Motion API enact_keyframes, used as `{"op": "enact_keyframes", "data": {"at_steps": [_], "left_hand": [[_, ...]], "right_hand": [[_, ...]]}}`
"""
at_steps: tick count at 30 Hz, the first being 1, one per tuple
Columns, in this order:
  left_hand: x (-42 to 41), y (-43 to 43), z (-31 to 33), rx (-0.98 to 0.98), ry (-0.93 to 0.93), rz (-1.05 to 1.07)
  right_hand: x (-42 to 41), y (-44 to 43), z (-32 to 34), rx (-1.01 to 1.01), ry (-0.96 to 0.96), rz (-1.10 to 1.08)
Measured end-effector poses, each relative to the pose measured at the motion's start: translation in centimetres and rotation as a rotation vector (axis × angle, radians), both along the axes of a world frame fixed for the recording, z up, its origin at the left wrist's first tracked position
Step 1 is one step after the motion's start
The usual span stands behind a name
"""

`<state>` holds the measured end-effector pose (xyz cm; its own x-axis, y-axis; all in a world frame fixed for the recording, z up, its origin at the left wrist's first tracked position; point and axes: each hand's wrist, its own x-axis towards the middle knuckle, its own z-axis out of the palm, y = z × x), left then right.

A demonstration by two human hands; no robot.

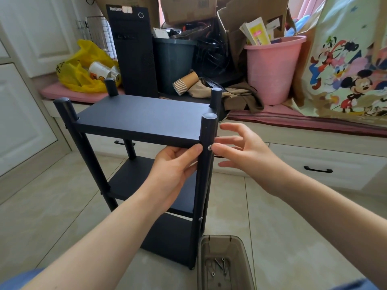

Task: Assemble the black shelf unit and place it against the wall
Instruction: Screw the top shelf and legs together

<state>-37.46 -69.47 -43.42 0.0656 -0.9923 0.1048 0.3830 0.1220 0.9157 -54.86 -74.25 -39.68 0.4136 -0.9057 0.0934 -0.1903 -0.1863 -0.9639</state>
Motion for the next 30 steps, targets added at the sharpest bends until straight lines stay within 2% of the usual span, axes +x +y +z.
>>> {"op": "enact_keyframes", "data": {"at_steps": [3,6,10,13,14,17,20,23,30], "left_hand": [[-0.2,0.3,0.1,0.020,-0.205,0.128],[0.1,0.8,0.6,0.020,-0.472,0.247],[0.7,1.6,2.3,0.066,-0.639,0.332],[1.1,2.1,2.8,-0.152,-1.198,0.641],[1.0,2.3,3.0,-0.265,-1.293,0.737],[0.8,2.2,3.3,-0.420,-1.335,0.876],[0.9,1.4,3.2,-0.428,-1.412,0.717],[0.6,0.7,3.2,-0.410,-1.374,0.571],[0.7,0.0,3.2,-0.464,-1.257,0.526]], "right_hand": [[0.2,-0.4,-0.2,0.165,-0.142,0.088],[0.4,-0.5,-0.3,0.169,-0.131,0.106],[0.5,-0.5,-0.1,0.224,-0.096,0.153],[0.4,-0.7,0.2,0.250,-0.104,0.152],[0.4,-0.8,0.2,0.257,-0.102,0.159],[0.3,-1.3,0.1,0.286,-0.109,0.187],[0.1,-1.6,-0.1,0.308,-0.123,0.207],[-0.1,-2.0,-0.2,0.324,-0.125,0.240],[-0.3,-2.8,-0.1,0.404,-0.138,0.360]]}}
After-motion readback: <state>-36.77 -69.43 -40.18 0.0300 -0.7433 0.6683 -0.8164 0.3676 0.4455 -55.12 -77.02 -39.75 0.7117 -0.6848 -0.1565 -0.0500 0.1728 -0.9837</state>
